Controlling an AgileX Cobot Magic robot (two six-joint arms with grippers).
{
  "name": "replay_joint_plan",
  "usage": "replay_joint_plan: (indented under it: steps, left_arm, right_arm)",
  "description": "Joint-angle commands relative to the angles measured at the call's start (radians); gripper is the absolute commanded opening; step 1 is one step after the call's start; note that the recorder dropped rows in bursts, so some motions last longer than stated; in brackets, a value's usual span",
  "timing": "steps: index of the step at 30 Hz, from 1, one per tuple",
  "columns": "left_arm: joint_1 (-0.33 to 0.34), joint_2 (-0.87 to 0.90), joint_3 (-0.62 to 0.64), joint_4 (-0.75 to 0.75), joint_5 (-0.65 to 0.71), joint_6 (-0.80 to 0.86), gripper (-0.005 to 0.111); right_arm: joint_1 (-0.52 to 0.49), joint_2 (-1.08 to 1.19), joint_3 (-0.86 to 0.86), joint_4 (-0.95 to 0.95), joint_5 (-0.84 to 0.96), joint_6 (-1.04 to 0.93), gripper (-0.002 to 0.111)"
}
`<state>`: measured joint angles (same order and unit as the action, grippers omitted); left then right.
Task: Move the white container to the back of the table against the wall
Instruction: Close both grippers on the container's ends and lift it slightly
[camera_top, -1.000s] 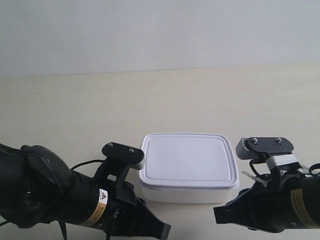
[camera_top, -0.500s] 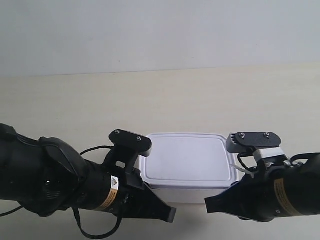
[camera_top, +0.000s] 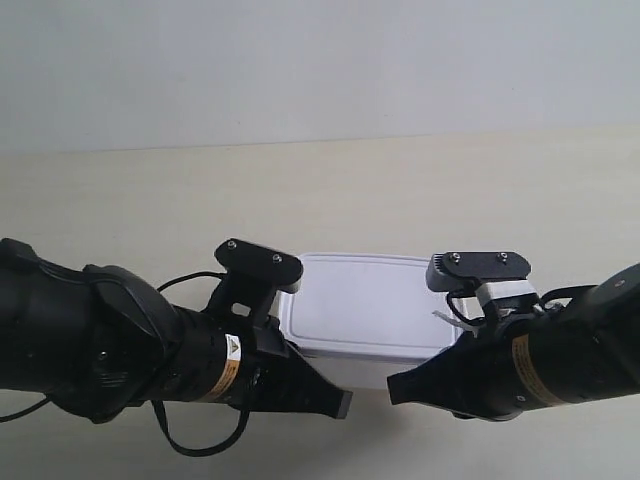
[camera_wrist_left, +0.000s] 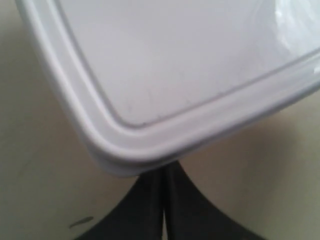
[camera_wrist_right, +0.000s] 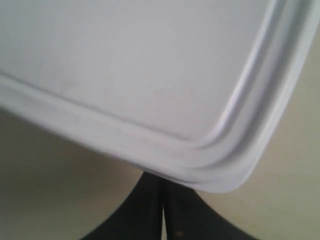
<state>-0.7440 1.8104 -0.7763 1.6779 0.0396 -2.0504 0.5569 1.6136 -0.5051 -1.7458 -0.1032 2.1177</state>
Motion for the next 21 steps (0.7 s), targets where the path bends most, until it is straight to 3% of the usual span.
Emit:
replay_joint_plan:
  steps: [1, 21]
  left_arm:
    - [-0.005, -0.001, -0.027, -0.006, 0.047, 0.007, 0.000]
    - [-0.002, -0.001, -0.059, 0.061, 0.190, 0.007, 0.000]
  right_arm:
    - [0.001, 0.019, -0.025, 0.001, 0.034, -0.009, 0.000]
    - [0.001, 0.081, -0.138, 0.001, 0.061, -0.002, 0.000]
